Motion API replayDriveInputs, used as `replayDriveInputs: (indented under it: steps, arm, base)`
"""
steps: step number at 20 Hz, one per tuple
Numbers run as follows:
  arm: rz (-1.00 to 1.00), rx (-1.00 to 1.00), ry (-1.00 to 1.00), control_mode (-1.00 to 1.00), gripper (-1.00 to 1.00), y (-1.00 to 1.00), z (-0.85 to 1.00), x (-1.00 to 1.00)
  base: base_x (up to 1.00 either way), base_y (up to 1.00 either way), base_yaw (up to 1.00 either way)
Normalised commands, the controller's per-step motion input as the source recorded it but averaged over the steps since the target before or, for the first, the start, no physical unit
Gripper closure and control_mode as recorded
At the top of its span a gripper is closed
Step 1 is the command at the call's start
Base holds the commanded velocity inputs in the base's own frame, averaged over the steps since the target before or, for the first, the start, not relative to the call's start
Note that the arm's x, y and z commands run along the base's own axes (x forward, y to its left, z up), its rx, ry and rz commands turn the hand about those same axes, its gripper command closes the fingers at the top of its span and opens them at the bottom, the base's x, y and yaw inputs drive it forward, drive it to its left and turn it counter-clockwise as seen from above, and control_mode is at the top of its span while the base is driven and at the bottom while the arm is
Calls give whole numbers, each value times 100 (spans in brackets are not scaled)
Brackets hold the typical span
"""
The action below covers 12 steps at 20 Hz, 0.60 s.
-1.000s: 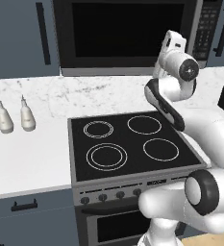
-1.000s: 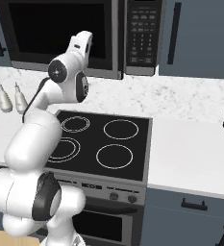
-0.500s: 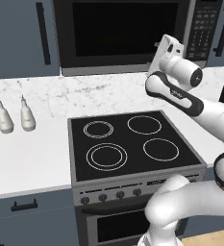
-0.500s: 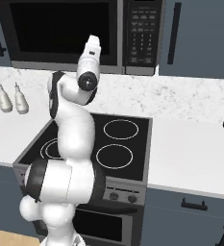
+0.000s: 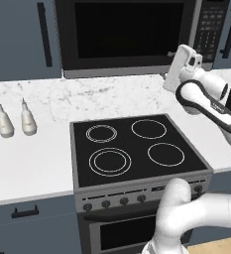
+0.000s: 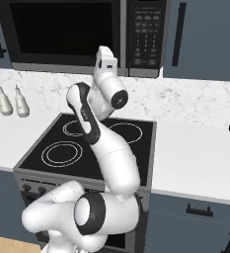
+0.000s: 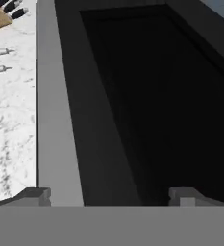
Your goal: Open the microwave, place the bowl with waffle inside the microwave, then close the microwave door and turn it on.
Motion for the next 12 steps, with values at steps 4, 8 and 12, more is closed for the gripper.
replayDriveInputs:
  steps: [4, 8, 12]
  arm:
    - [4, -38, -1, -100, -100, -51, -5, -100]
    - [0, -37, 0, -100, -100, -83, -1, -100]
    - [0, -34, 0, -100, -100, -100, 0, -90]
  base:
    - [0, 0, 0]
    - [0, 0, 0]
    - [0, 0, 0]
